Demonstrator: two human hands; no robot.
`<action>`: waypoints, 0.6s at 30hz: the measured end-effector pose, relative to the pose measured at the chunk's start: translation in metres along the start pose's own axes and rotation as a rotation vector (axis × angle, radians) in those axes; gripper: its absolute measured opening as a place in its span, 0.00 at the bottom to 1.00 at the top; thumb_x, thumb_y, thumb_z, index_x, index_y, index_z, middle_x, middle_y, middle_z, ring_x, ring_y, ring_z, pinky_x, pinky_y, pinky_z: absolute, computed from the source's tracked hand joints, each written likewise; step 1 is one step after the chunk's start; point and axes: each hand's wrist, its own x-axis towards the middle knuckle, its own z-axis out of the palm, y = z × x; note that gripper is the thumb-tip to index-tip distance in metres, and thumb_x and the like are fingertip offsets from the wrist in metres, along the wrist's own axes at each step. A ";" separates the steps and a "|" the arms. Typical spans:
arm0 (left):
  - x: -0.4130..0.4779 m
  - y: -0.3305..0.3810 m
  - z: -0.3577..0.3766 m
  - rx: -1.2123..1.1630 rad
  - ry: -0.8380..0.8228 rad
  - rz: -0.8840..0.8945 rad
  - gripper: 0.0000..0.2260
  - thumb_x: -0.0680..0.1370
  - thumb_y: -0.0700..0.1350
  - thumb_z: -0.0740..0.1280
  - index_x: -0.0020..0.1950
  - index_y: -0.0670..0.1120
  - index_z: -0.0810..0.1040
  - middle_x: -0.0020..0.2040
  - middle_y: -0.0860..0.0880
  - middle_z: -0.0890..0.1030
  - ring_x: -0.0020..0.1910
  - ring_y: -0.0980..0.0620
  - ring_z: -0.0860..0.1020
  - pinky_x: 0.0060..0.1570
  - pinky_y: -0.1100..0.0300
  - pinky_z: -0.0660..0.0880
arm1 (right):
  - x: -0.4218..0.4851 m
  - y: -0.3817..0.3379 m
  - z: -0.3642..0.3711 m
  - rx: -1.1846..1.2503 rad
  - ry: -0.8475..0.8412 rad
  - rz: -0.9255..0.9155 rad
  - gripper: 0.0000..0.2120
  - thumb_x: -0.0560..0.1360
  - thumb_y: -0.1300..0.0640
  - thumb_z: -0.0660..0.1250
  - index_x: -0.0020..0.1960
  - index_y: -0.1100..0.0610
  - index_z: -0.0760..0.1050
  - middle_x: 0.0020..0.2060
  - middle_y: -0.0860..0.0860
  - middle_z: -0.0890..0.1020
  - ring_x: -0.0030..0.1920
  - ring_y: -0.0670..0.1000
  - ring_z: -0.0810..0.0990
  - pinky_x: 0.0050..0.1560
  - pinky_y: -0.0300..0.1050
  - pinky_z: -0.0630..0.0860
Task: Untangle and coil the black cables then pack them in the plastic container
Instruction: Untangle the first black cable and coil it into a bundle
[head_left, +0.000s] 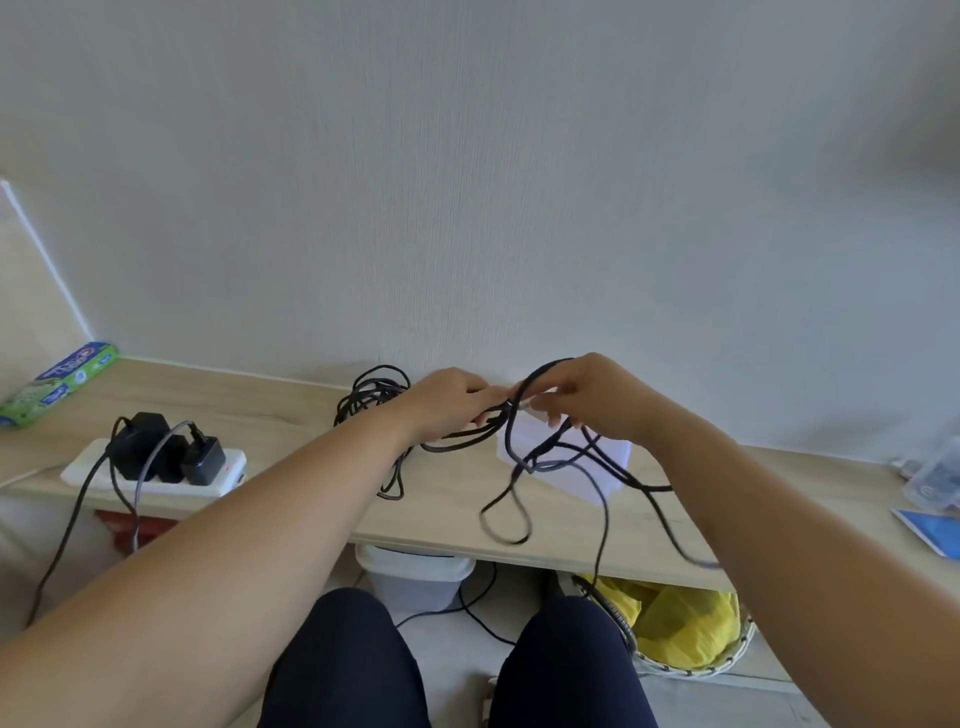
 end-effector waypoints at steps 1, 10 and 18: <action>0.000 0.001 0.000 -0.033 -0.008 0.003 0.22 0.79 0.60 0.57 0.34 0.45 0.73 0.24 0.54 0.64 0.23 0.55 0.62 0.28 0.61 0.59 | 0.002 0.000 0.001 0.009 0.033 -0.003 0.10 0.73 0.59 0.70 0.43 0.43 0.81 0.37 0.39 0.82 0.34 0.39 0.77 0.37 0.32 0.72; -0.007 0.006 0.007 -0.045 -0.098 0.102 0.23 0.73 0.66 0.62 0.34 0.47 0.73 0.26 0.56 0.67 0.26 0.58 0.66 0.33 0.62 0.61 | 0.008 -0.011 0.003 -0.107 -0.142 -0.030 0.18 0.73 0.53 0.71 0.63 0.51 0.76 0.55 0.43 0.80 0.55 0.42 0.78 0.60 0.38 0.72; -0.004 0.006 0.012 0.015 -0.077 0.133 0.21 0.76 0.59 0.65 0.31 0.45 0.69 0.27 0.52 0.64 0.26 0.55 0.62 0.32 0.59 0.57 | 0.006 -0.015 0.000 -0.356 -0.336 -0.069 0.08 0.73 0.56 0.70 0.51 0.49 0.76 0.42 0.37 0.77 0.43 0.37 0.74 0.45 0.31 0.68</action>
